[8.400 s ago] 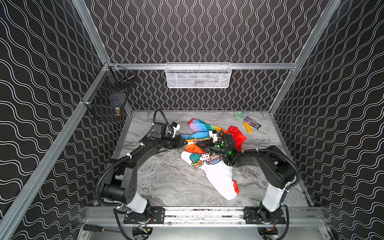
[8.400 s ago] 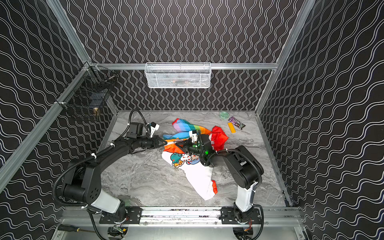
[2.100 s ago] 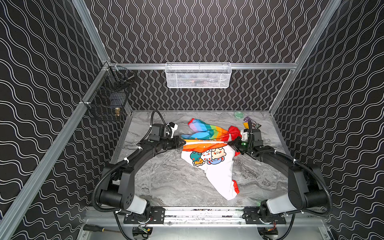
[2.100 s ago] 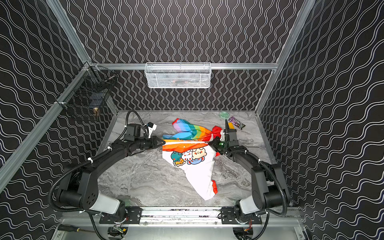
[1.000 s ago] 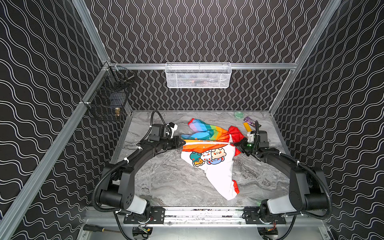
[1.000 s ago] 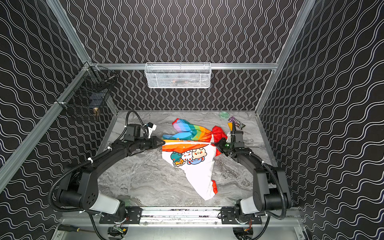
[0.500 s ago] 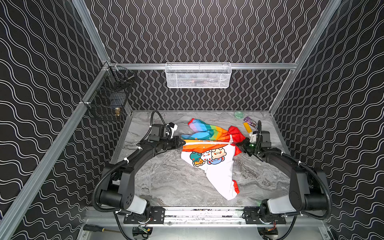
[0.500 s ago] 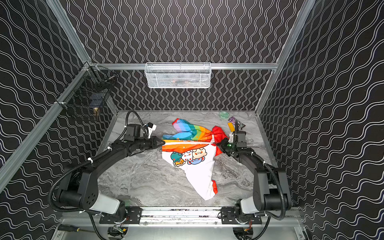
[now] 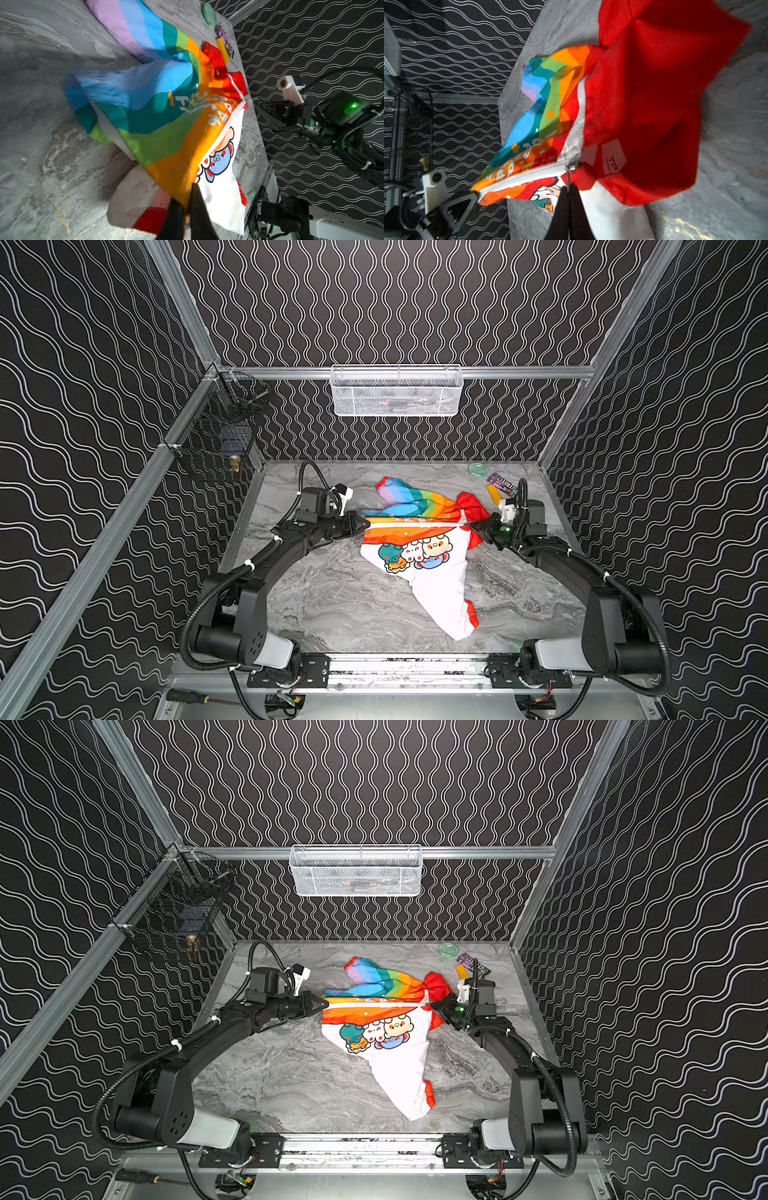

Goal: Zip up the jacket

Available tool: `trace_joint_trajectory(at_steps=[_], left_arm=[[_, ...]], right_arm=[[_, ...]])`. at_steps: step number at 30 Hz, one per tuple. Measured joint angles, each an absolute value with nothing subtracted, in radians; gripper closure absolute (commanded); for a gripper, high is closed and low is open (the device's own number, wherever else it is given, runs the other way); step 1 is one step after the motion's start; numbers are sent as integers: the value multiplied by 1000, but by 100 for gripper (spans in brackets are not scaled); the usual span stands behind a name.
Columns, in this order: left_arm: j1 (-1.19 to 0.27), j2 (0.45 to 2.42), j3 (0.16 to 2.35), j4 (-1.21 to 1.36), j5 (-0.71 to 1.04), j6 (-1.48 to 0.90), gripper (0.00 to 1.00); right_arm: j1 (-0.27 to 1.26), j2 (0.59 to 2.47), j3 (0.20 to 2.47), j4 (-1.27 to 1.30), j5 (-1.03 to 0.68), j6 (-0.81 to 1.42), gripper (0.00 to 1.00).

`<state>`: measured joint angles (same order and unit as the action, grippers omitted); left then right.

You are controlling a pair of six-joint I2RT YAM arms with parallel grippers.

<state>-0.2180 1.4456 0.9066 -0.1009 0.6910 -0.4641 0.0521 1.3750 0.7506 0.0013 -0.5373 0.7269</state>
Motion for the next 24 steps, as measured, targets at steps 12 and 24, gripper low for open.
trace_joint_trajectory(at_steps=[12,24], left_arm=[[-245,1292,763,-165,661,-501,100],[-234,1657,1404,-245,562,-456,100]], right_arm=[[83,1211,663,-113,-558,688,100],[68,1559,1277,-180,-503,628,100]])
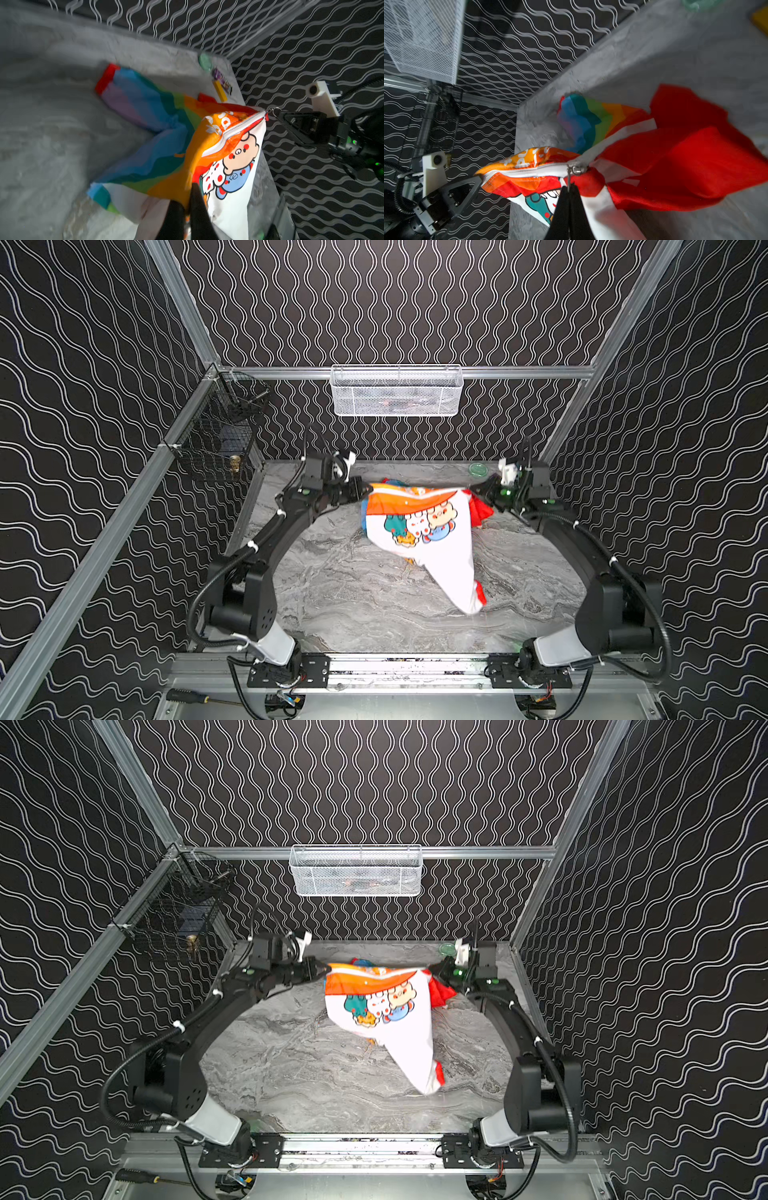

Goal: Zip up the jacket

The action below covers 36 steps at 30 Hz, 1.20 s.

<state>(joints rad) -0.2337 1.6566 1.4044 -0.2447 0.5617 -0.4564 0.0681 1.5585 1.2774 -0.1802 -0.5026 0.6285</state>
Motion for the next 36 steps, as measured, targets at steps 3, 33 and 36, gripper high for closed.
trace_joint_trajectory(at_steps=[3,33,36], left_arm=[[-203,1764,1601,-264,558,-439,100],[-128,1496,986,-24,628,-551,100],[-131,1431,862,2,616,-577,100]], right_arm=[[47,1660,1465,-191,-505,612,100],[14,1520,859,93,-682,590,100],[34,1487,768,95,-670,586,100]])
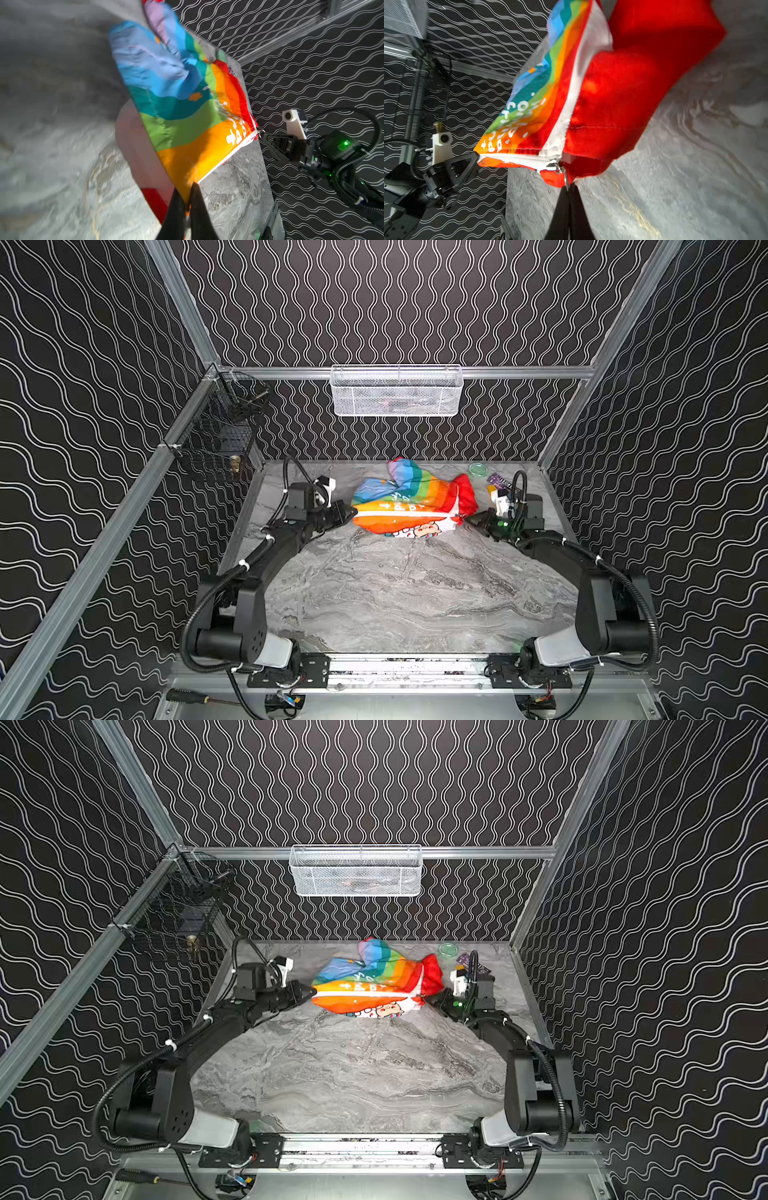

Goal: Zip up the jacket

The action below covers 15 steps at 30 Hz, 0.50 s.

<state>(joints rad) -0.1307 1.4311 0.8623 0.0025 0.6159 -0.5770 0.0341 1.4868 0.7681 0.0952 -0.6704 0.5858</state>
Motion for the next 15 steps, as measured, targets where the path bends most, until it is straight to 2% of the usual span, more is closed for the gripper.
trace_joint_trajectory(at_steps=[7,15], left_arm=[[-156,1399,635,59,553,-650,100],[-159,1436,578,90,514,-654,100]], right_arm=[[96,1465,617,74,-601,572,100],[103,1473,579,62,-567,560,100]])
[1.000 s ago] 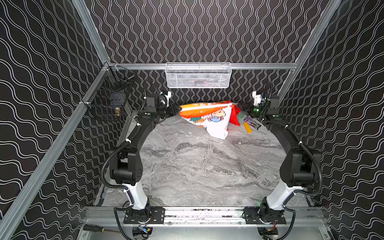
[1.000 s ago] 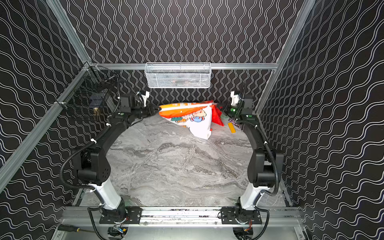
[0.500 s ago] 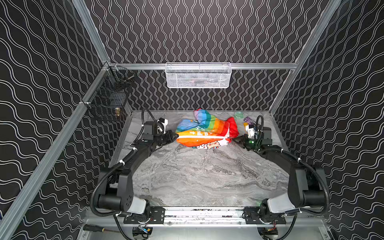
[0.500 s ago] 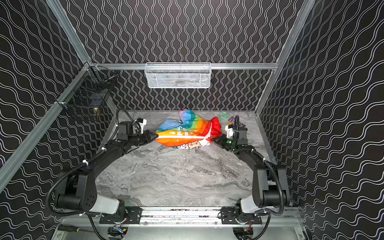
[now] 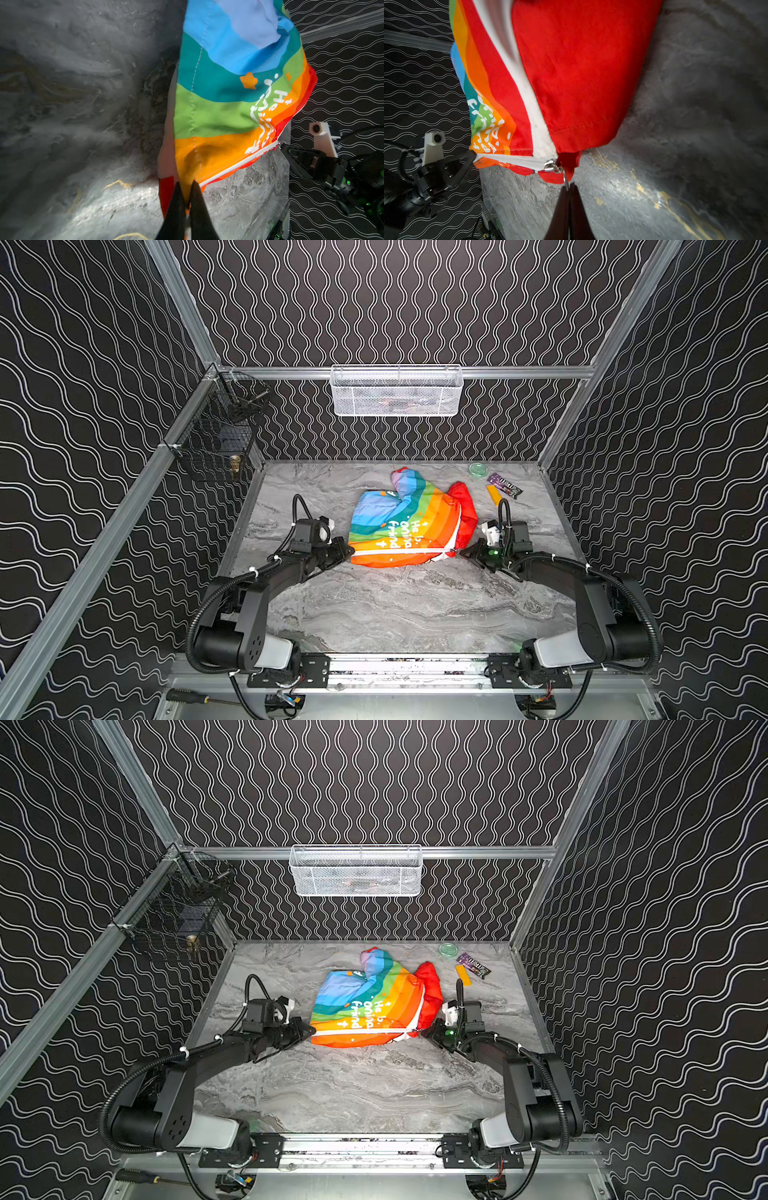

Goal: Zip up the jacket

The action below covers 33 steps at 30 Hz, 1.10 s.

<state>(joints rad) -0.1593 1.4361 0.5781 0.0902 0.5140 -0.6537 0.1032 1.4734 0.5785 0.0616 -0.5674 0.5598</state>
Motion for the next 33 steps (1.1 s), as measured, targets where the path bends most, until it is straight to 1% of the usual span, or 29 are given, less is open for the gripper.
trace_joint_trajectory(at_steps=[6,7,8,9,11,13,16,20,22,23,29,33], left_arm=[[-159,1499,576,118,499,-647,100],[-159,1510,576,126,500,-647,95],[-159,1517,577,133,500,-648,91],[-159,1520,577,138,500,-648,83],[-159,1515,583,139,491,-647,54],[-156,1488,598,115,447,-646,2],[-156,1420,631,59,403,-632,2],[-156,1316,685,-42,336,-612,2],[-156,1255,717,-93,299,-592,2],[-156,1229,731,-109,284,-581,2],[-156,1079,789,-125,144,-508,2],[-156,1027,738,12,56,-416,2]], right_arm=[[107,1546,598,57,-566,555,100],[107,1554,606,57,-567,552,99],[107,1559,612,56,-567,549,96],[107,1562,620,51,-566,548,92],[107,1560,632,39,-558,541,79],[102,1549,644,17,-521,536,65],[97,1515,663,-18,-485,529,45],[91,1459,692,-83,-414,515,25],[90,1421,711,-121,-364,513,4],[89,1401,720,-137,-342,512,1],[89,1262,822,-212,-168,505,1],[89,1167,854,-215,-1,505,1]])
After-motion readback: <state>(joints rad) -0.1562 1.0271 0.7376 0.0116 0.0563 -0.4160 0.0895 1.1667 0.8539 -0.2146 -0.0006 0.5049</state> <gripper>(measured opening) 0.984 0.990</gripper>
